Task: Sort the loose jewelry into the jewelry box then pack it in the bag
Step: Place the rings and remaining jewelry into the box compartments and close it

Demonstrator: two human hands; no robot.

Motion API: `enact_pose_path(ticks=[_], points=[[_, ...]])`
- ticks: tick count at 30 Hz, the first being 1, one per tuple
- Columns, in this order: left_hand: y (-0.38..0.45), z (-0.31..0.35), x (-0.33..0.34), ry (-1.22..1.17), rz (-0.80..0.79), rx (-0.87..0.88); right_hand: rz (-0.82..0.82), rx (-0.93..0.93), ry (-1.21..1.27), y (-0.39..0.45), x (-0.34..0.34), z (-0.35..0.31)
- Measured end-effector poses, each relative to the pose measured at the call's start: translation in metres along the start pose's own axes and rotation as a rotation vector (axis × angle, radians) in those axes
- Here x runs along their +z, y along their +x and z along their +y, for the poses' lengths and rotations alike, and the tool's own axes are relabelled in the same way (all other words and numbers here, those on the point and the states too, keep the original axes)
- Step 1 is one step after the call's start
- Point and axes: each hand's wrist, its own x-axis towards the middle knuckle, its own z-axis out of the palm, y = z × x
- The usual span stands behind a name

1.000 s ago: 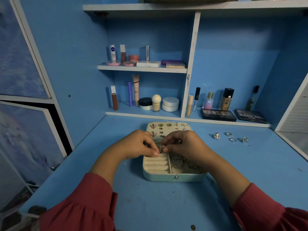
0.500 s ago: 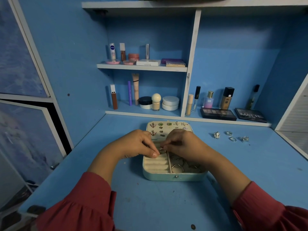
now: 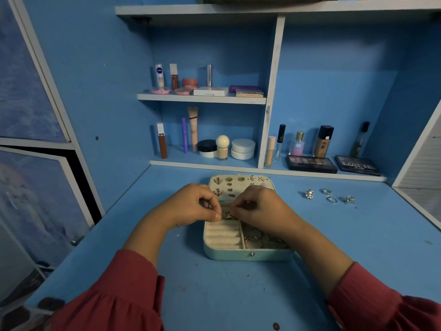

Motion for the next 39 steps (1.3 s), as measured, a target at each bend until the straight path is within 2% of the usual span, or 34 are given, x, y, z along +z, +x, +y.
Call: enact_pose_path(ticks=[12,25,32,36,39], points=[[0.002,-0.001,0.006,0.079,0.002,-0.002,-0.001,0.006,-0.101,0.004,0.001,-0.002],[0.004,-0.006,0.006,0.035,0.020,0.012,0.021,-0.011,-0.124,0.002,0.000,0.004],[0.015,-0.005,0.018,-0.070,0.179,0.009,0.215,0.213,0.098,0.003,-0.041,0.025],[0.030,0.013,0.031,-0.085,0.265,0.049,0.317,0.351,0.049,-0.001,-0.065,0.059],[0.044,0.037,0.046,-0.069,0.247,0.084,0.349,0.434,-0.035,-0.009,-0.083,0.080]])
